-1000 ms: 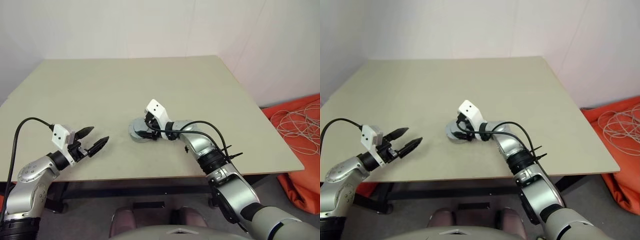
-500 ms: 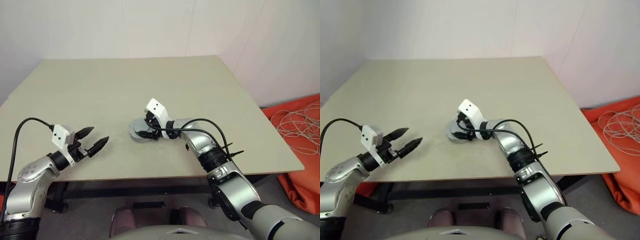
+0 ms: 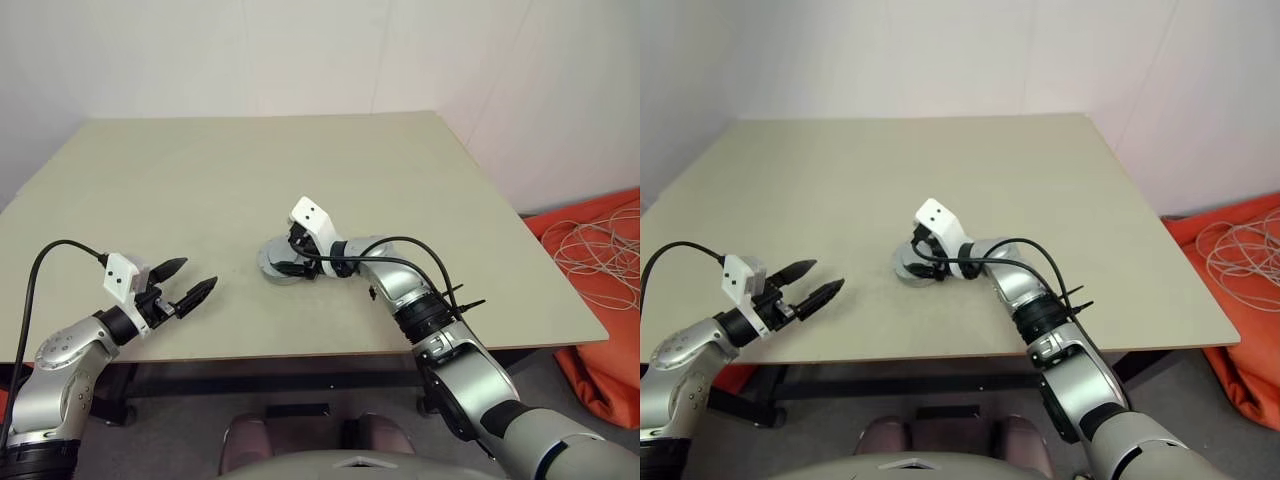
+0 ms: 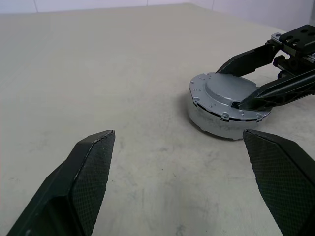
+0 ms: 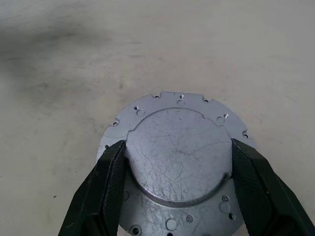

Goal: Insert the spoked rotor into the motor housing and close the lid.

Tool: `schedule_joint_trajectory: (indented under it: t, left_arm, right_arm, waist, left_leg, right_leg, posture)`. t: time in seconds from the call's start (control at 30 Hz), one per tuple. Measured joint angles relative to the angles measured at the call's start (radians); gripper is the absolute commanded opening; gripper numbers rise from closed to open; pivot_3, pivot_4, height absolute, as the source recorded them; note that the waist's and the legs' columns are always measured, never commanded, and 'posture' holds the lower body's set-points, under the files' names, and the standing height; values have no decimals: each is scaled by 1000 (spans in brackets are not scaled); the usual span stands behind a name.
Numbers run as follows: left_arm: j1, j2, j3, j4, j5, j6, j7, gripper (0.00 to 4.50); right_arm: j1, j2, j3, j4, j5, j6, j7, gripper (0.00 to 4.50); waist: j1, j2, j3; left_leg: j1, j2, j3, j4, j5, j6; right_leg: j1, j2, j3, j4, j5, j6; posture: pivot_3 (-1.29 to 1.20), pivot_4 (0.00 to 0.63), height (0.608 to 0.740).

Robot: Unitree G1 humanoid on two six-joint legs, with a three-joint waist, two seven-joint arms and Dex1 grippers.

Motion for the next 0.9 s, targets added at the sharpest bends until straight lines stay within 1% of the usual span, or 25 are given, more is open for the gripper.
schedule_joint_trajectory:
  t: [0.33,0.73,0.9]
  left_arm:
    - [-6,-2,-1,0,0,0,2,4399]
    - [-44,-20,-39,2,60,41,98,4399]
    - [-55,-17,-44,2,78,73,123,4399]
  right_arm:
    - [-14,-10,25,0,-9,8,8,3131]
    - [-43,7,11,1,6,130,-15,3131]
    - [-50,8,17,13,5,130,-27,3131]
  waist:
    - [0,0,0]
    - [0,0,0]
    - [1,0,0]
  left_leg:
    - [2,0,0,0,0,0]
    - [7,0,0,0,0,0]
    - [13,-1,0,0,0,0]
  right_leg:
    - [2,0,0,0,0,0]
    - [7,0,0,0,0,0]
    - [11,0,0,0,-1,1]
  posture:
    - [0,0,740]
    - [0,0,740]
    - [0,0,740]
